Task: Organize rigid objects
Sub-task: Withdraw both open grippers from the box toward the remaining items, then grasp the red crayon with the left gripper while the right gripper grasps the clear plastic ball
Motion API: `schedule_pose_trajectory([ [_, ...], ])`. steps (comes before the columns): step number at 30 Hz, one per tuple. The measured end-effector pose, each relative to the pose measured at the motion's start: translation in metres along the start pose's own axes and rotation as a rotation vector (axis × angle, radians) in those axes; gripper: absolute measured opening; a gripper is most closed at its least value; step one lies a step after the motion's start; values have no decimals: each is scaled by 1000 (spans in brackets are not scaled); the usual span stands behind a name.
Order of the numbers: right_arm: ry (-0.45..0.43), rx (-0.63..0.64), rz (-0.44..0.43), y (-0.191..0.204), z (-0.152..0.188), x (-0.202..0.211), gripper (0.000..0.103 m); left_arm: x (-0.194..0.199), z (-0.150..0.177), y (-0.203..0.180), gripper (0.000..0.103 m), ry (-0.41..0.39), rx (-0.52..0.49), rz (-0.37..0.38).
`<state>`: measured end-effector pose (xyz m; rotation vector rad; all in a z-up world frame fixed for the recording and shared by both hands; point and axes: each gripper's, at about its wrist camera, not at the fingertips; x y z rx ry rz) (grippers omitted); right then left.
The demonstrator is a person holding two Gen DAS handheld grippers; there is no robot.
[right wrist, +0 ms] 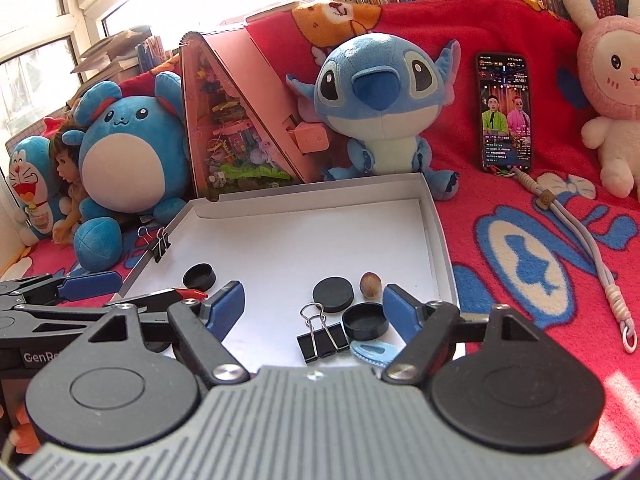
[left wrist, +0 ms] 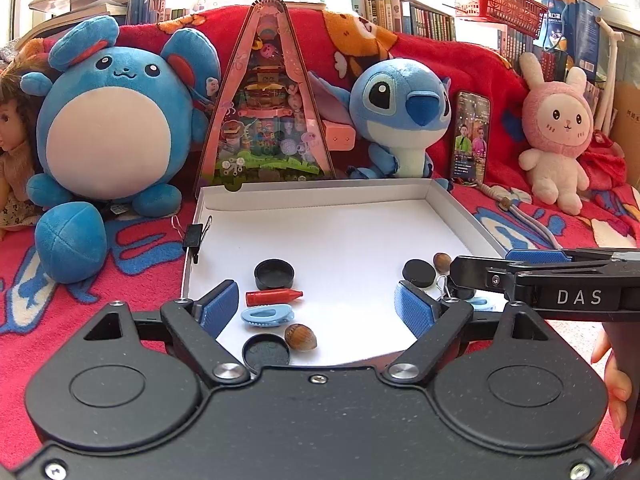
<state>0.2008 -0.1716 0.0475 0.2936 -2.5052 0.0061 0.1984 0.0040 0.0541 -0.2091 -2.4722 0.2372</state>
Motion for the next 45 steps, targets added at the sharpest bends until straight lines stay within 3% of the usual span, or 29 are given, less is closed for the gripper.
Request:
schedule_pose_trajectory([
  [18, -46, 119, 21, 23, 35, 40, 102, 59, 44, -2, 88, -45, -54, 67],
  [32, -25, 157, 17, 34, 68, 56, 103, 78, 78, 3, 89, -31, -89, 64],
  [45, -14, 237, 32, 49, 94, 68, 103, 90, 103, 12, 89, 29, -84, 52],
])
Point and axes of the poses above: each gripper's, at about its wrist camera, not at the fingertips, and x roughly against the way its jaws point, y to its left, z to its underside, and after that the axes turned 10 degrees about x, right-handed
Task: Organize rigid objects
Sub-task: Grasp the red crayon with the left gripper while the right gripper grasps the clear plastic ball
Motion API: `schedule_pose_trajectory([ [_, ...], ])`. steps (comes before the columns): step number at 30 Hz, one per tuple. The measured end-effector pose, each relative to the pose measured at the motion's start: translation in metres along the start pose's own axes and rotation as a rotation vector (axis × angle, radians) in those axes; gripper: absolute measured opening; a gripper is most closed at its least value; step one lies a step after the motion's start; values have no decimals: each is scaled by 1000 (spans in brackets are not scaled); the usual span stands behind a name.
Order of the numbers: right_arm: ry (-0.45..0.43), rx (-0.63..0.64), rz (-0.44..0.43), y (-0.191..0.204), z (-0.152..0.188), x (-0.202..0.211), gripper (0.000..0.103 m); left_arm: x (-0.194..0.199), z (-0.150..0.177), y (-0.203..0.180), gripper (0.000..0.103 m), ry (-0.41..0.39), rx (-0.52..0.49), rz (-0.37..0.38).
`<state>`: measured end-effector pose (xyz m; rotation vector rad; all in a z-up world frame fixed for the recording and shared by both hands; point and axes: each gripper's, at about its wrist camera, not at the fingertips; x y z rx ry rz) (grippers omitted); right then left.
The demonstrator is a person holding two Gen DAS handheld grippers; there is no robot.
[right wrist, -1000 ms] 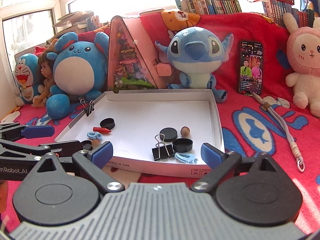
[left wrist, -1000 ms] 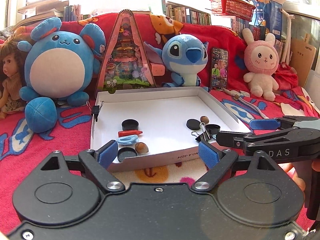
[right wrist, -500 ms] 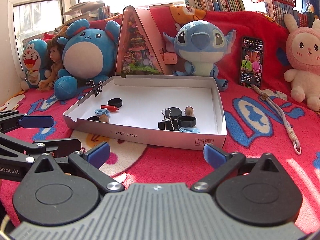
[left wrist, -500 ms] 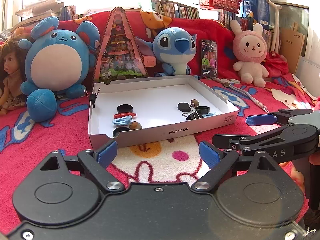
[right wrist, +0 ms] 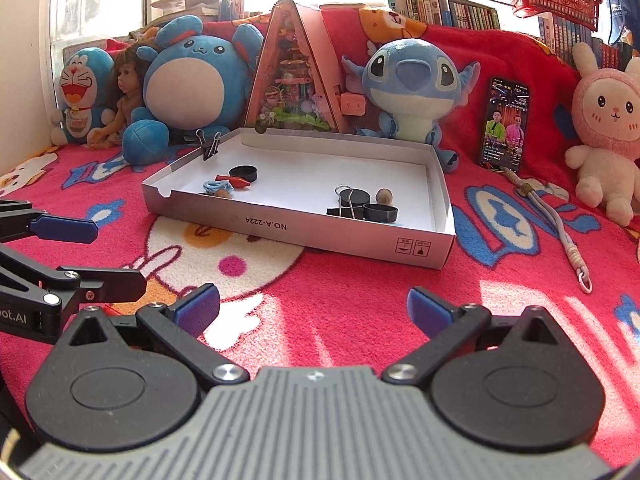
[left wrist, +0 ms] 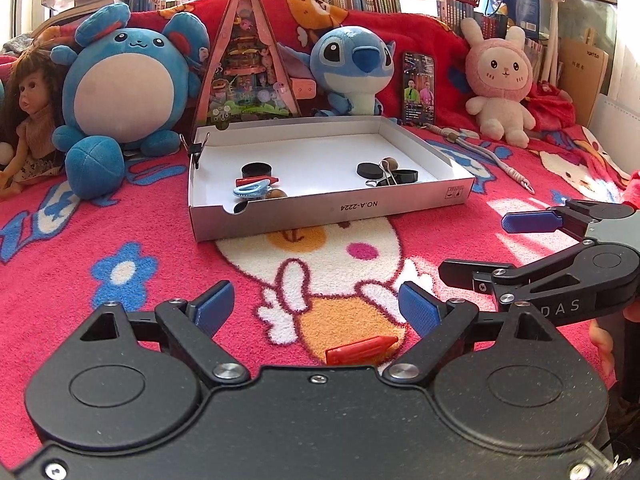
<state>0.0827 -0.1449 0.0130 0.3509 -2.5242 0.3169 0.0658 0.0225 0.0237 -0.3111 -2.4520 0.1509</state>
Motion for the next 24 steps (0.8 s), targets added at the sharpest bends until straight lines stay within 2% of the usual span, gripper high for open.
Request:
schedule_pose_trajectory([
  [14, -2, 11, -16, 10, 19, 15, 103, 3, 16, -1, 88, 27, 14, -14],
  [24, -10, -3, -63, 19, 30, 25, 103, 10, 25, 6, 83, 43, 42, -22],
])
Point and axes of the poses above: each gripper's, at about its wrist camera, not at the fingertips, and x roughly against the way its jaws point, y to its left, z to its underside, and after that the axes turned 10 degrees about x, right-handed
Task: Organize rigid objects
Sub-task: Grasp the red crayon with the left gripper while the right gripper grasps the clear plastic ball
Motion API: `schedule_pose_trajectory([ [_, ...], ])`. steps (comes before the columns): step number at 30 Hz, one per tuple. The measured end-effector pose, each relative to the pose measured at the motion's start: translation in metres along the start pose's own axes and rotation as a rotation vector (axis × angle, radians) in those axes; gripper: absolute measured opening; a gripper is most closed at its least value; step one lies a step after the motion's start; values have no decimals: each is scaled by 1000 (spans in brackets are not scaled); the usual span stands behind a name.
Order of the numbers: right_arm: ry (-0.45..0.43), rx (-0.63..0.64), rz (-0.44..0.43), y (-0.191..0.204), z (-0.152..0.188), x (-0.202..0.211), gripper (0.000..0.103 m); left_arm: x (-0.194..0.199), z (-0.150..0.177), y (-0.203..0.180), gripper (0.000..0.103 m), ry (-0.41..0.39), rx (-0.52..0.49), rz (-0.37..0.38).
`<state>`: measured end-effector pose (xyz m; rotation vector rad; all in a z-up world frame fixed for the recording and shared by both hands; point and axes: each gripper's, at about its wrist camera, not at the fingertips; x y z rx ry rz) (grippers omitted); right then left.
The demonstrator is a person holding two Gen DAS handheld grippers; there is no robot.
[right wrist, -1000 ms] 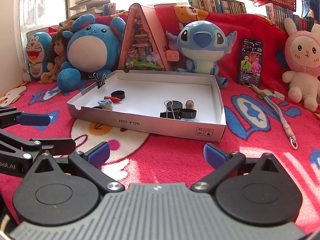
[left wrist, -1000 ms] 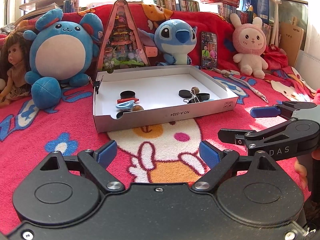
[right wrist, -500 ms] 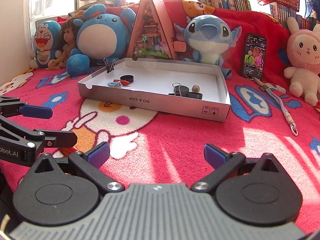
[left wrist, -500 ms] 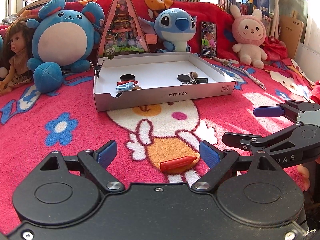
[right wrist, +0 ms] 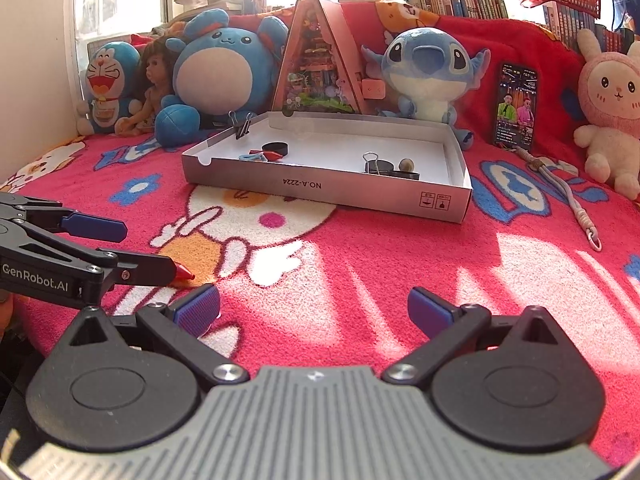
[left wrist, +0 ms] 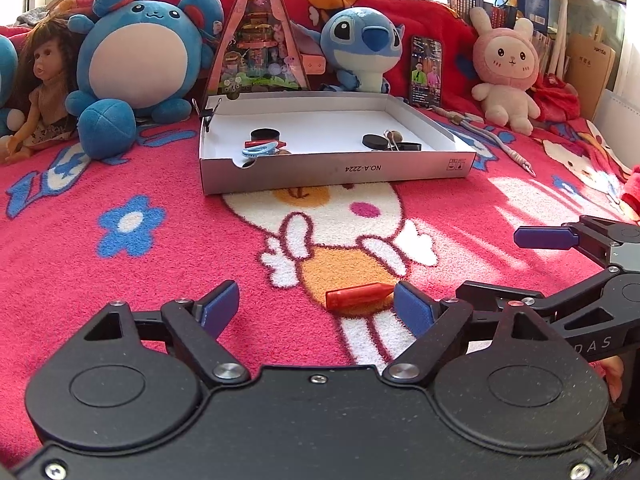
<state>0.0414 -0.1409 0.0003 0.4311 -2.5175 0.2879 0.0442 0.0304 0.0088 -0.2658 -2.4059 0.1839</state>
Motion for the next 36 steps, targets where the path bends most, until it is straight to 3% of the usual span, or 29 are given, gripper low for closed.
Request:
schedule_pose_trajectory([
  [18, -49, 89, -98, 31, 6, 7, 101, 0, 7, 11, 81, 2, 35, -45],
  [27, -46, 142, -137, 54, 6, 1, 77, 2, 8, 11, 81, -1, 51, -44],
  [32, -52, 119, -150, 53, 4, 1, 48, 3, 7, 11, 81, -2, 61, -45],
  [34, -56, 122, -136, 53, 4, 2, 40, 4, 7, 11, 81, -2, 66, -44],
  [36, -57, 124, -125, 53, 5, 2, 40, 4, 8, 10, 81, -3, 71, -42],
])
Point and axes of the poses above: each gripper's, at about its wrist camera, not at the fingertips, and x roughly against the way its jaws point, y to its left, z to its underside, and after that the axes turned 10 degrees about x, right-handed
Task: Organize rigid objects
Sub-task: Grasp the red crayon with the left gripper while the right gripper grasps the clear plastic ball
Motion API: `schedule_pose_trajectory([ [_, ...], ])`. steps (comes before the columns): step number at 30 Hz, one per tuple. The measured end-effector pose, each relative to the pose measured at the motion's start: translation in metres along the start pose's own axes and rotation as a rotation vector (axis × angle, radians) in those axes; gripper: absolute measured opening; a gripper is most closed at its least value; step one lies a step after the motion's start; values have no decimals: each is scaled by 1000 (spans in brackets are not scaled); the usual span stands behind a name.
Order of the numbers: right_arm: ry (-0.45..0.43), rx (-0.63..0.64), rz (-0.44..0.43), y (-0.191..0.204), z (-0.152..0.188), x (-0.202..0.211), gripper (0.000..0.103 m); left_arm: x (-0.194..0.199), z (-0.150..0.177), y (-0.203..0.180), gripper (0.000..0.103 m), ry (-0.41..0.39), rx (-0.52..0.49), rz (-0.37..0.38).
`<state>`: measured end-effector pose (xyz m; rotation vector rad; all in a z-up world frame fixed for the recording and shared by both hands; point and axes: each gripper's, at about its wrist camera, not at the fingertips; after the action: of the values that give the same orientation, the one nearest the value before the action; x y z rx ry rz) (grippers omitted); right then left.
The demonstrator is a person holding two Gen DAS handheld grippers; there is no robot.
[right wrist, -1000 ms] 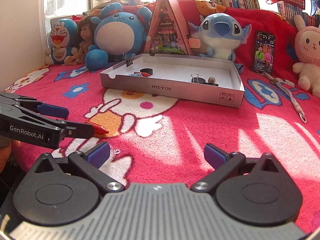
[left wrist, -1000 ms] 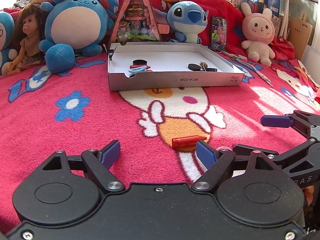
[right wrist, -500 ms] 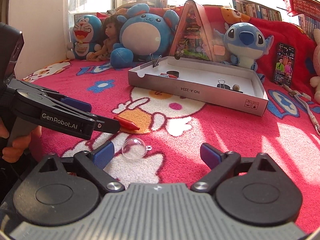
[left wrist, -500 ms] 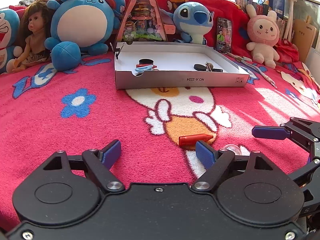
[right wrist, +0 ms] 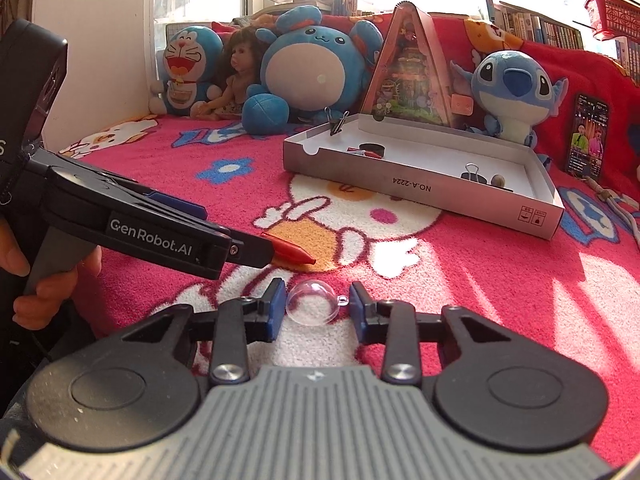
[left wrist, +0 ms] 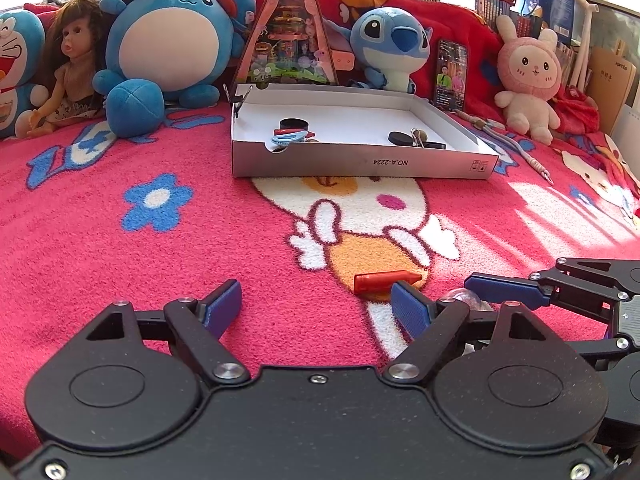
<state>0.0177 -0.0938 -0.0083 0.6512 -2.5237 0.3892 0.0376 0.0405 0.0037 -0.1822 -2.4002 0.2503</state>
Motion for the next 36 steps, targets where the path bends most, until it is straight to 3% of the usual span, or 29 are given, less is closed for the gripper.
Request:
schedule_pose_trajectory([
  [5, -1, -20, 50, -4, 3, 2, 40, 1, 3, -7, 81, -16, 9, 6],
  [19, 9, -159, 323, -33, 16, 9, 40, -7, 15, -54, 81, -110, -7, -34],
  [30, 21, -201, 383, -42, 22, 9, 41, -19, 21, -61, 80, -93, -23, -65],
  [36, 19, -191, 376, -38, 20, 6, 41, -21, 24, -60, 73, -104, -28, -76],
])
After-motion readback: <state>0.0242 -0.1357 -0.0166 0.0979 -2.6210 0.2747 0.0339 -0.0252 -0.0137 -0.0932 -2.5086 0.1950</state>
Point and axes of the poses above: each gripper's, at about its wrist camera, not at the fingertips, and x roughly against the way its jaws point, y to its left, z to its underside, and after that the axes turned 10 degrees about x, right-handed
